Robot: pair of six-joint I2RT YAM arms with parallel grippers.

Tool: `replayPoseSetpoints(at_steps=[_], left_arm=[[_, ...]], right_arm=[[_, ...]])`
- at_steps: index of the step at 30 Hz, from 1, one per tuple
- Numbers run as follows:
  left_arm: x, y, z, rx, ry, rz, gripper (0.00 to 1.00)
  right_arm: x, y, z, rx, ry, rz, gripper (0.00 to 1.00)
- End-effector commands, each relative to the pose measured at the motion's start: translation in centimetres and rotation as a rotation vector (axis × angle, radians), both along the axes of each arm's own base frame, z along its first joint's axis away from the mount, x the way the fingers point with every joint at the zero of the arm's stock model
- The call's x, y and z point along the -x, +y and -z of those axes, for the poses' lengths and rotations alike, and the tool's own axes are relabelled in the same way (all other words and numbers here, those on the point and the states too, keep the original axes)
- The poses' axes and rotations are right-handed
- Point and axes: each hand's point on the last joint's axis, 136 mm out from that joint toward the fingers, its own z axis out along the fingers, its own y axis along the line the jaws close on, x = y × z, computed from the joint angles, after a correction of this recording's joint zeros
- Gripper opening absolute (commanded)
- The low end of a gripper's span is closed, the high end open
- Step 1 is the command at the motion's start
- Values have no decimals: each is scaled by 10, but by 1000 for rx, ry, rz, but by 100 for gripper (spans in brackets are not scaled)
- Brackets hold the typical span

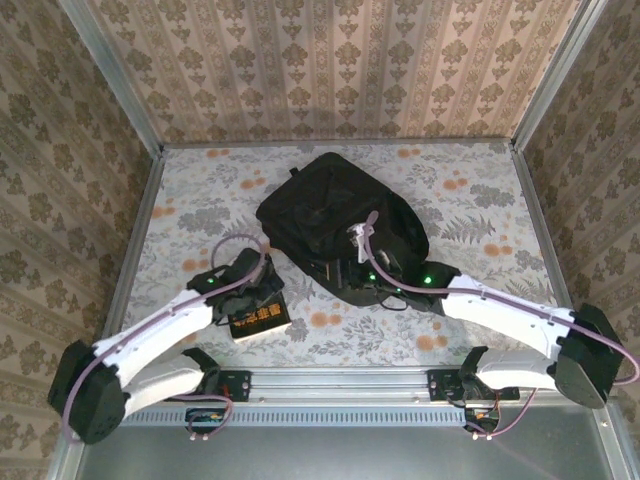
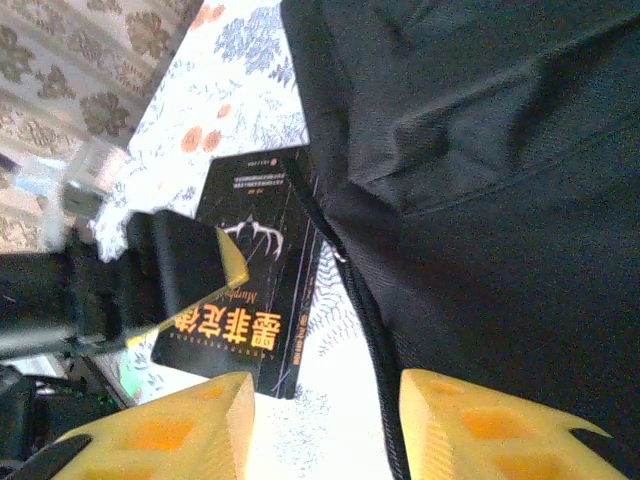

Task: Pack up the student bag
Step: Rotate the book at the middle-left of the table, then pick up the book from the middle-left of the table.

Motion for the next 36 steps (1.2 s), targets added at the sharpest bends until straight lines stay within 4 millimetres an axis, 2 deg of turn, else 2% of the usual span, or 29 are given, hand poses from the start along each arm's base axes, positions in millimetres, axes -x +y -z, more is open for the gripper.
replayPoseSetpoints(at_steps=[1,4,6,8,11,14,20,27,30,32,36], left_arm=[[5,52,-9,-183,-10,-37,87],[5,76,-2,-206,12,-92,86],[7,91,8,-207,51,-154,80],[5,97,18,-197,58,-167,72],[2,102,29,-193,62,-190,65],[-2,99,38,-162,53,-183,62],[0,97,54,-138,77,-185,58],[0,95,60,-126,79,-170,56],[0,93,65,-113,84,-166,53],[0,91,69,-102,92,-161,48],[0,86,75,-77,108,-153,36]], right_arm=[[10,26,7,57,45,-102,38],[10,49,29,133,102,-138,37],[8,66,38,183,120,-157,34],[7,84,50,232,144,-179,33],[2,106,70,299,171,-181,31],[-6,124,89,336,178,-175,37],[-26,139,125,430,250,-134,44],[-33,133,159,455,349,-90,47],[-29,139,167,426,397,-118,47],[-22,145,169,406,432,-153,46],[-14,171,157,279,459,-231,43]])
